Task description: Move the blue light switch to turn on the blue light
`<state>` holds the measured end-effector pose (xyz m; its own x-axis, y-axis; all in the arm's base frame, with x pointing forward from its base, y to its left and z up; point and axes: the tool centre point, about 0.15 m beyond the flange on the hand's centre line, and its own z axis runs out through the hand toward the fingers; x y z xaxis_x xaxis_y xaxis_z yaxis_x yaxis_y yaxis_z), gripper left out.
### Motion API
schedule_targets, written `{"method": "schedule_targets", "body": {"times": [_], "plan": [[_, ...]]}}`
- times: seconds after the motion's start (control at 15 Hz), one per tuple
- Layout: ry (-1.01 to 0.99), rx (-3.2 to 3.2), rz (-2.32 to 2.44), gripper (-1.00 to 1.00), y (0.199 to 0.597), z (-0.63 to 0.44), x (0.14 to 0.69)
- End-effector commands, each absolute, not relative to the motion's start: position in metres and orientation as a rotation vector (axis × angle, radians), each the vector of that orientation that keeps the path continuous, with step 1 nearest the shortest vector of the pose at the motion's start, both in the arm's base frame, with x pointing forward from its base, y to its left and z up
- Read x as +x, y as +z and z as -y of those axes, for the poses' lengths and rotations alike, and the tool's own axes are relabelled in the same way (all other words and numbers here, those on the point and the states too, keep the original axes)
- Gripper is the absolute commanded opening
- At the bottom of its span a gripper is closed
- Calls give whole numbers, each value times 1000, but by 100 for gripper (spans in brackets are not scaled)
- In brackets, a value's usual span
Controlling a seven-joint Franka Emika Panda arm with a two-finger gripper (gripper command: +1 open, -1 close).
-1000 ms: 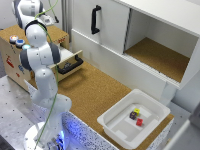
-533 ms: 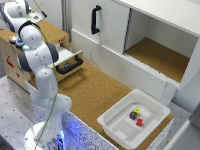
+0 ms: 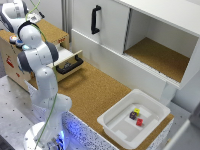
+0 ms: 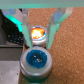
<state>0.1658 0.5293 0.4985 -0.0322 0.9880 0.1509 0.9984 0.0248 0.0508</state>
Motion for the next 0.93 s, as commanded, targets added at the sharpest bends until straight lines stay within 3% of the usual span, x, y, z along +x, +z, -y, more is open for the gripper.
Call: {"method": "schedule_targets", "body": {"times": [0.0, 0.87], "plan": [[-26, -2252, 2091, -100, 507, -539, 179], [183, -2241, 1997, -100, 473, -538, 174]]}}
